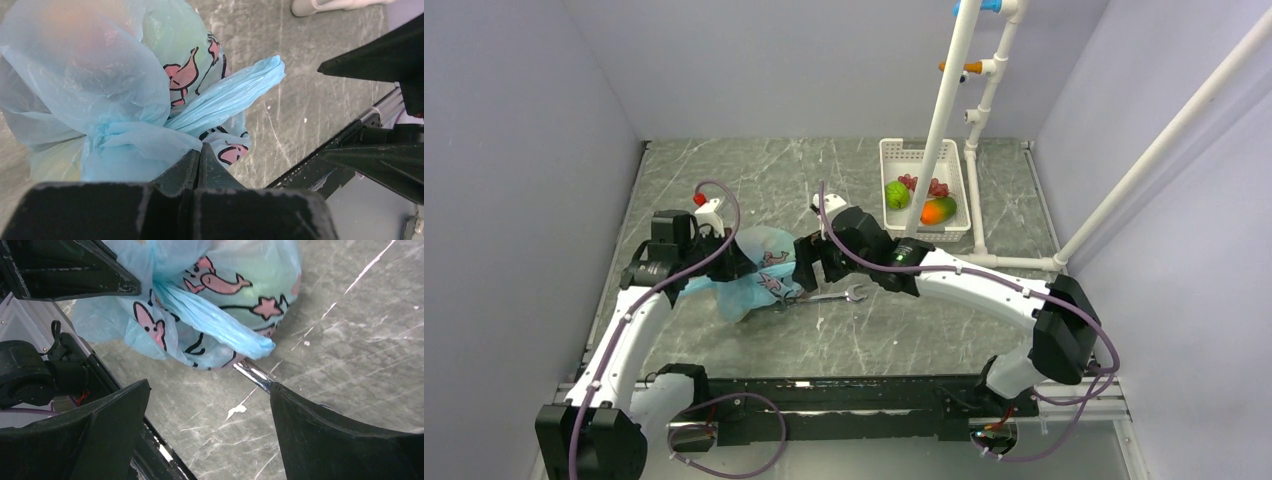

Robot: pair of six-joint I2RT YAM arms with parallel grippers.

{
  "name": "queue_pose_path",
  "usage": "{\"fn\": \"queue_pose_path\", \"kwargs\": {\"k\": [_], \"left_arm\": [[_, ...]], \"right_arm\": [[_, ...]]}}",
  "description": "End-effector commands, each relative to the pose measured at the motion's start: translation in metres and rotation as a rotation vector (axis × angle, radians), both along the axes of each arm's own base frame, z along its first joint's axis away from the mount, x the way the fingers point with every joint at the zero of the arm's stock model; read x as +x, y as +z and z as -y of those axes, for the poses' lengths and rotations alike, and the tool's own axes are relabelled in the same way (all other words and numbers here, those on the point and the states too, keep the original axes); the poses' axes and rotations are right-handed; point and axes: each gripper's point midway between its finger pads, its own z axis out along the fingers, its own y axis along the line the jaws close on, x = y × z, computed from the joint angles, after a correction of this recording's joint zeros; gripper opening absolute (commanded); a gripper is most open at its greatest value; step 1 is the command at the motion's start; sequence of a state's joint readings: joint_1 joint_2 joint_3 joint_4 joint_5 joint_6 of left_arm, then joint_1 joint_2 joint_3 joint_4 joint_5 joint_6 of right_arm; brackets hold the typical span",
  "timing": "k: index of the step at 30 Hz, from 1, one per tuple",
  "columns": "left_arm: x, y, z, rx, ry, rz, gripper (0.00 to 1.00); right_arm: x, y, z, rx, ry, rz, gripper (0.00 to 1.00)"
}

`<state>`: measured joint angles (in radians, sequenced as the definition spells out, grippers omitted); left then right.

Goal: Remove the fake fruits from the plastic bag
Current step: Adjust the plastic bag at the center of the board, then untie the plastic bag at the center of the board.

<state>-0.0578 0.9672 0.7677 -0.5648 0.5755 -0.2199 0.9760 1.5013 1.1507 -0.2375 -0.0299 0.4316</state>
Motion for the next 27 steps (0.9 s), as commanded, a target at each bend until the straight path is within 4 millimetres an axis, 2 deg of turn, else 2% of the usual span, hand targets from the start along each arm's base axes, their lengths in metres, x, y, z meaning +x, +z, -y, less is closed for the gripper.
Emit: {"fn": "queue_pose_path", "kwargs": {"k": [1, 7, 12, 16, 19, 23, 27], "left_arm": [[-0.002, 0.021, 0.016, -0.041, -0.103, 0.110, 0.00], [-0.003, 0.033, 0.013, -0.020, -0.088, 0.178, 0.00], [-0.005, 0.040, 0.012, -0.017, -0.082, 0.214, 0.00], [-0.007, 0.045, 0.011, -0.015, -0.080, 0.239, 0.00], [-0.005, 0.048, 0.006, 0.004, -0.046, 0.259, 0.00], [-0.005, 0.050, 0.003, 0.018, -0.026, 0.275, 0.00], [-0.002, 0.046, -0.002, 0.037, 0.000, 0.257, 0.00]], "right_arm": [[0.012, 0.042, -0.008, 0.084, 0.056, 0.122, 0.91], [0.035, 0.068, -0.030, 0.172, 0.159, 0.181, 0.85], [0.033, 0.076, -0.059, 0.231, 0.364, 0.261, 0.82], [0.046, 0.066, -0.078, 0.219, 0.400, 0.268, 0.79], [0.055, 0.051, -0.088, 0.193, 0.437, 0.307, 0.82], [0.068, 0.032, -0.096, 0.143, 0.449, 0.337, 0.84], [0.072, 0.024, -0.104, 0.134, 0.484, 0.351, 0.84]]}}
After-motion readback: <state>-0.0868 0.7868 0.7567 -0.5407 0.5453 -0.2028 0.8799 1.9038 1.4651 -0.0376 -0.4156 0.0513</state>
